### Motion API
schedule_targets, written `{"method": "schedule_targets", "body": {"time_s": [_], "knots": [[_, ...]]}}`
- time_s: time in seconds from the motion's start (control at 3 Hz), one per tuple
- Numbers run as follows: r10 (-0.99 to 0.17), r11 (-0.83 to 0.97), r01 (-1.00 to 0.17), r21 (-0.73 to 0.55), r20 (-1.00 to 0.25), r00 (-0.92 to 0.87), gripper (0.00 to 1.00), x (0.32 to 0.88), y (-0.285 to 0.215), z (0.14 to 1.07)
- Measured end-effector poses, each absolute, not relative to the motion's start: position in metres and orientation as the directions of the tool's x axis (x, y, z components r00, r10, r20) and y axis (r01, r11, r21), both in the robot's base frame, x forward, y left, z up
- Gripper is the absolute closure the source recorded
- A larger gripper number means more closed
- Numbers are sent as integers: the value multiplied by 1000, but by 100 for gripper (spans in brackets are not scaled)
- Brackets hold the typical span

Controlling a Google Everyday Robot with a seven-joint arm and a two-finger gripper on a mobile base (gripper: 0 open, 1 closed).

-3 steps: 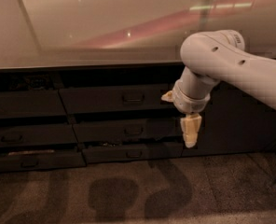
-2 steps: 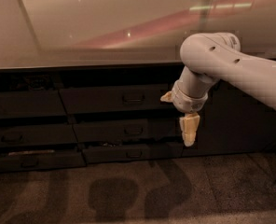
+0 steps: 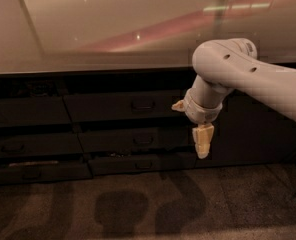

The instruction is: Open top drawer

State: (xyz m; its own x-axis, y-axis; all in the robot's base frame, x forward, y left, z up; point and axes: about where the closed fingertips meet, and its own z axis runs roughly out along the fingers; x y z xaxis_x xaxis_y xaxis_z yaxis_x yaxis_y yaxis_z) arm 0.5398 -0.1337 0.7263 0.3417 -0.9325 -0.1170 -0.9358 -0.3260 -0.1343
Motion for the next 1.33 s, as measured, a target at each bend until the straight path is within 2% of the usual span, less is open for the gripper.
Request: {"method": "schedule_targets", "body": {"time_s": [0.33, 0.67, 1.0, 1.33], "knots": [[-894, -424, -877, -228, -47, 445, 0, 524, -135, 727], [-888, -429, -860, -277, -46, 458, 0, 531, -127, 721], [-891, -425, -864, -268, -43, 452, 0, 537, -129, 722], [-917, -369, -883, -290, -43, 397, 0, 600, -148, 743]]}}
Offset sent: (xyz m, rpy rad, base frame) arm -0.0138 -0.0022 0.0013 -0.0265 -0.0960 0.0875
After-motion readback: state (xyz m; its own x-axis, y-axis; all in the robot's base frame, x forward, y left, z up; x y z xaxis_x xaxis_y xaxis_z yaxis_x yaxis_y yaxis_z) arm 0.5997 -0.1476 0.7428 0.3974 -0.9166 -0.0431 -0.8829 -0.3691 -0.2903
